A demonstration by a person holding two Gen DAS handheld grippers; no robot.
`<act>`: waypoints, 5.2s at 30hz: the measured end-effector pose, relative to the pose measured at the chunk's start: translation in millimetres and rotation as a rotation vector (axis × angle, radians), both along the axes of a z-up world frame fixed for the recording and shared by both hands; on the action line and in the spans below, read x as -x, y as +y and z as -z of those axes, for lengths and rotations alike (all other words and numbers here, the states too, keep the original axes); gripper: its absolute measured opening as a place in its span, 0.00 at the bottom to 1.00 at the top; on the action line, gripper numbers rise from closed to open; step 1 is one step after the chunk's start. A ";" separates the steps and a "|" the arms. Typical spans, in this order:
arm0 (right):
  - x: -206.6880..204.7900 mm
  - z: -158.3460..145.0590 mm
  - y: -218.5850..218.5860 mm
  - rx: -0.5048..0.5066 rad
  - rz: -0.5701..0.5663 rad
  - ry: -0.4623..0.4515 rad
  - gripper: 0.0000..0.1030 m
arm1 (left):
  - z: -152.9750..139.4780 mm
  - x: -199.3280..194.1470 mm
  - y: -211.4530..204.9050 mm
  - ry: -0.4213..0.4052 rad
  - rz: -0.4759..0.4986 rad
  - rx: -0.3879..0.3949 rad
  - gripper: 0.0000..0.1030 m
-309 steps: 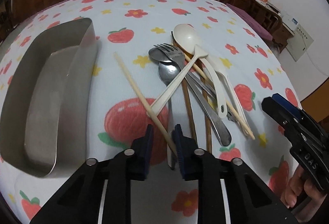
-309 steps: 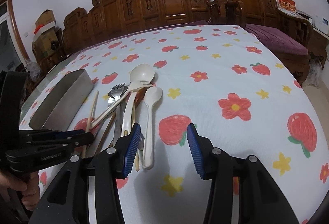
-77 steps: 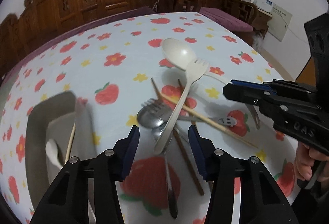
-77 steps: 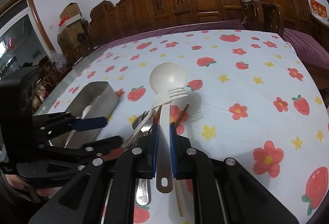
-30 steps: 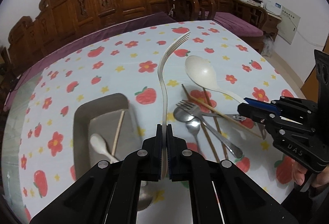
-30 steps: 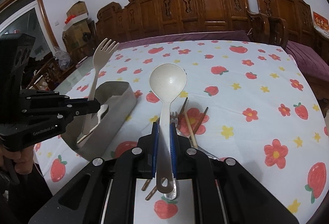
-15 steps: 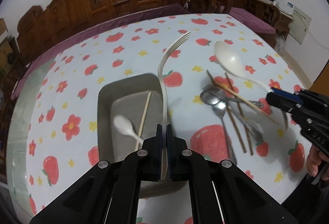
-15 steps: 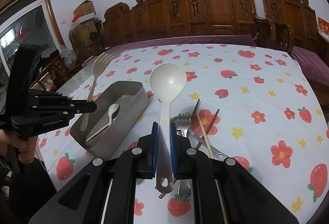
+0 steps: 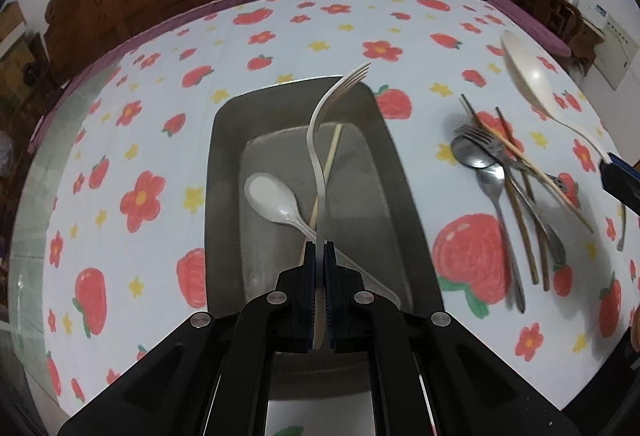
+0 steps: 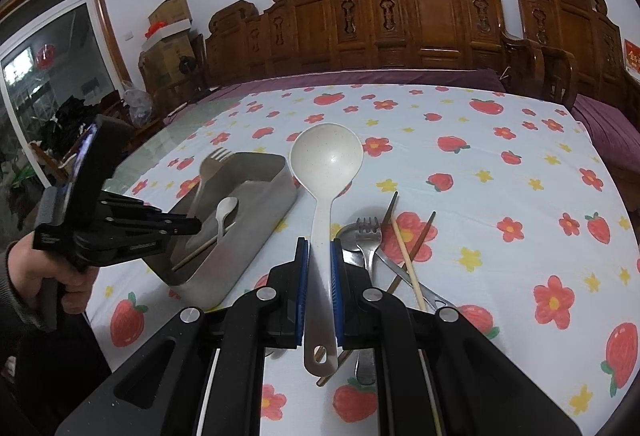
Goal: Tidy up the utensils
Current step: 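Carry the metal fork into the grey tray and open the left gripper, then carry the large white spoon over the grey tray with the right gripper, then lower the large white spoon into the tray and open the right gripper, then move the right gripper to the utensil pile and grasp a metal fork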
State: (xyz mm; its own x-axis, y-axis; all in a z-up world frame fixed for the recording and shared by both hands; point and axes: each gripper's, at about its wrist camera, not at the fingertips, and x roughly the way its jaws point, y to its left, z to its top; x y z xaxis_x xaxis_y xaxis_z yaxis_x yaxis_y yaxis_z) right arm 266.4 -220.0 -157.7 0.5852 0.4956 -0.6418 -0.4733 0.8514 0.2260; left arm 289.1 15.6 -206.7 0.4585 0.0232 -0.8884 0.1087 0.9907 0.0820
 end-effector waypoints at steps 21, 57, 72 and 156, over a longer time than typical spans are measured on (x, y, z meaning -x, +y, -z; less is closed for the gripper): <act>9.1 0.0 23.2 0.017 -0.046 -0.005 0.12 | -6.6 15.6 15.7 -0.081 -0.015 0.051 0.04; -0.9 -4.1 125.2 0.090 -0.076 0.049 0.12 | -59.8 61.3 95.6 -0.370 -0.095 0.133 0.88; -44.3 36.5 175.6 0.118 -0.011 0.185 0.12 | -68.4 67.7 118.6 -0.411 -0.125 0.108 0.88; -57.8 78.7 26.8 0.296 -0.006 0.167 0.08 | -26.3 84.6 -58.5 -0.275 0.187 0.123 0.88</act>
